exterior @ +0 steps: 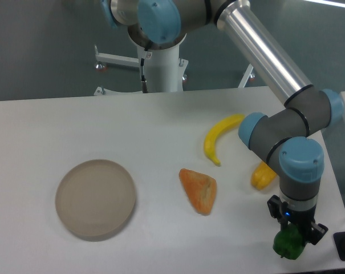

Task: Place the green pepper on the table
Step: 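Carry the held green pepper with the gripper toward the orange piece, then lower the green pepper onto the table beside the orange piece, then open the gripper to release the green pepper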

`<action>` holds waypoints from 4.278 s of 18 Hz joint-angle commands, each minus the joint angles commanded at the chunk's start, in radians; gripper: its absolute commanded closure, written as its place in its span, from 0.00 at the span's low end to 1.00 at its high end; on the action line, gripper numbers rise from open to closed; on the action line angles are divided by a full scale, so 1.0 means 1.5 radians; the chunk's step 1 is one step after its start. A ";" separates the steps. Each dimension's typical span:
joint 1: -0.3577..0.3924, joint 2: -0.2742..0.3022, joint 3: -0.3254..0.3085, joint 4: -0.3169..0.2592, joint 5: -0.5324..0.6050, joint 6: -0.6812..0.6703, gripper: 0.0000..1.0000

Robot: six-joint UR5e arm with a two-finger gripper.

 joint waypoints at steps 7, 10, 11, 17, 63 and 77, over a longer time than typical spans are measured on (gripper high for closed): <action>-0.002 0.137 -0.190 -0.008 -0.020 -0.062 0.59; -0.009 0.197 -0.273 -0.010 -0.041 -0.122 0.59; -0.013 0.217 -0.303 -0.010 -0.043 -0.143 0.59; -0.081 0.235 -0.334 0.002 -0.062 -0.347 0.59; -0.183 0.100 -0.283 0.110 0.014 -0.375 0.55; -0.181 0.106 -0.277 0.110 0.015 -0.368 0.01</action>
